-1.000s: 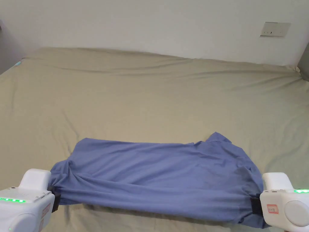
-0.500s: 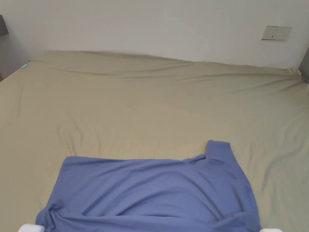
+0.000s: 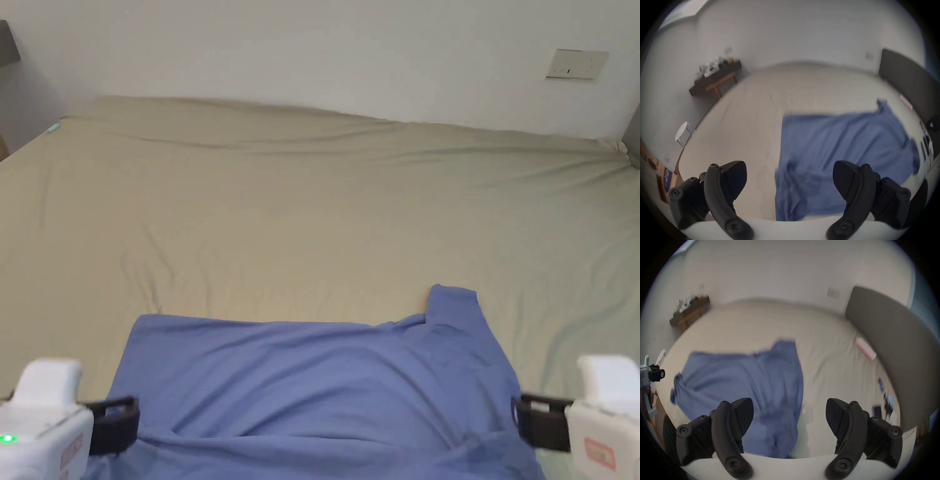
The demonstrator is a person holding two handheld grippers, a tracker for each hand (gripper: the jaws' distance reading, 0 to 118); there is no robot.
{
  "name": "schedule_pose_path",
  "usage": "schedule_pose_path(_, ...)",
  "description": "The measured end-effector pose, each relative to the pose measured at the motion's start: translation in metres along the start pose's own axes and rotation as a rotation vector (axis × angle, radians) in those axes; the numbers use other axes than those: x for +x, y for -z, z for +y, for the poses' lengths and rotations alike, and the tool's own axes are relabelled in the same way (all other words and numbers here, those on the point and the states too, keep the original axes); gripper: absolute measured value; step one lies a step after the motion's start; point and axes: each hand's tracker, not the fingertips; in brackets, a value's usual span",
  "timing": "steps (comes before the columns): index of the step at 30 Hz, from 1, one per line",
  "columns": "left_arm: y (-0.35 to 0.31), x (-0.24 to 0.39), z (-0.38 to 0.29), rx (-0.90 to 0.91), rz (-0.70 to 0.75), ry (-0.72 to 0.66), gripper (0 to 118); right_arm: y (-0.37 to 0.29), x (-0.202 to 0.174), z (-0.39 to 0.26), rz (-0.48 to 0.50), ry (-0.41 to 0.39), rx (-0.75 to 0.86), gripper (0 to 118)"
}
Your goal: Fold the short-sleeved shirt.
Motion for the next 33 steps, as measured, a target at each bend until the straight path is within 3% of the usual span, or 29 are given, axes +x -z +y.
schedule_pose_path(3,-0.038,0.012,0.04,0.268,0.001,-0.023,113,-0.041,-0.017,0.039,-0.038,-0.036,0.25,97)
schedule_pose_path(6,-0.072,0.026,0.069,0.423,-0.018,-0.051,110,-0.072,-0.037,0.06,-0.089,-0.077,0.421,97)
schedule_pose_path(8,-0.092,0.038,0.084,0.517,0.003,-0.033,100,-0.087,-0.053,0.069,-0.108,-0.097,0.503,97)
schedule_pose_path(9,-0.099,0.044,0.088,0.546,0.017,-0.016,90,-0.092,-0.06,0.071,-0.108,-0.108,0.523,94)
schedule_pose_path(10,-0.104,0.051,0.092,0.579,0.034,0.008,72,-0.095,-0.068,0.072,-0.103,-0.116,0.539,88)
schedule_pose_path(11,-0.109,0.059,0.094,0.611,0.055,0.028,57,-0.096,-0.077,0.073,-0.095,-0.122,0.552,77)
schedule_pose_path(12,-0.112,0.064,0.095,0.637,0.07,0.044,42,-0.097,-0.083,0.073,-0.087,-0.135,0.557,58)
schedule_pose_path(13,-0.119,0.074,0.101,0.644,0.2,0.347,27,-0.098,-0.09,0.072,-0.076,-0.149,0.563,22)
schedule_pose_path(14,-0.117,0.079,0.101,0.65,0.213,0.372,19,-0.097,-0.097,0.072,-0.076,-0.156,0.569,4)
schedule_pose_path(17,-0.11,0.093,0.101,0.641,0.225,0.396,0,-0.086,-0.111,0.069,-0.085,-0.19,0.583,2)
schedule_pose_path(24,-0.065,0.095,0.098,0.537,0.207,0.416,0,-0.053,-0.119,0.067,-0.04,-0.209,0.522,2)
schedule_pose_path(33,0.081,0.058,0.069,0.13,0.24,0.454,0,0.002,-0.097,0.061,-0.058,-0.197,0.405,2)
